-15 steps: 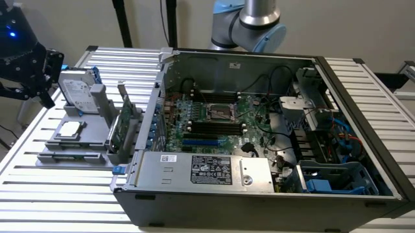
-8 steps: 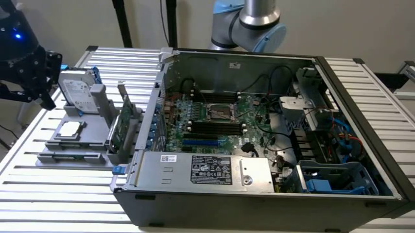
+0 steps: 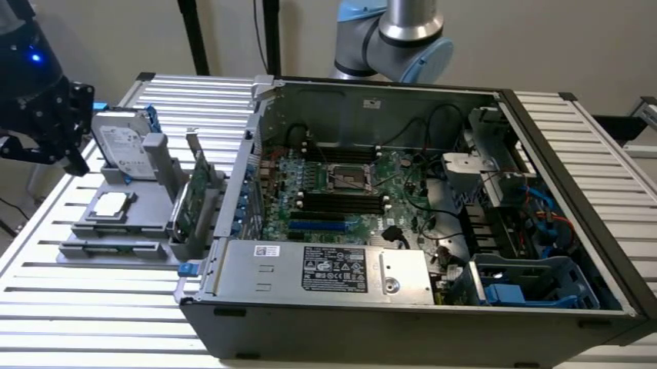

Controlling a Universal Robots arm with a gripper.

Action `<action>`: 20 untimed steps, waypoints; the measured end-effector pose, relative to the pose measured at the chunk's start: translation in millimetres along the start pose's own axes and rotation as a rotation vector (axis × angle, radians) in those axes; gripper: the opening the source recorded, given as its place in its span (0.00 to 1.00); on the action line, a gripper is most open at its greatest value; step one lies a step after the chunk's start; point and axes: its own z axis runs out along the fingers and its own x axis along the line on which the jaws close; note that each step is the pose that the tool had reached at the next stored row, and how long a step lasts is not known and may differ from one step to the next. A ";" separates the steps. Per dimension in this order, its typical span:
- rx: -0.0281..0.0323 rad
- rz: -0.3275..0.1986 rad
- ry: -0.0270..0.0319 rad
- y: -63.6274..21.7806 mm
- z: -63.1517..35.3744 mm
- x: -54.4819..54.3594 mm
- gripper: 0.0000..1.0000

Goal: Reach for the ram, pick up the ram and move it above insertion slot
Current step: 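Pick up the ram and move it above insertion slot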

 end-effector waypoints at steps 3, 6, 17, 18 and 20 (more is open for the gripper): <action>0.0025 -0.054 0.0014 0.0 0.6 0.0 0.11; 0.0043 -0.104 0.0027 -0.1 1.0 0.1 0.11; 0.0054 -0.134 0.0036 0.3 6.1 0.5 0.30; 0.0053 -0.134 0.0037 0.2 8.0 0.6 0.30; 0.0053 -0.134 0.0036 0.0 11.6 0.7 0.36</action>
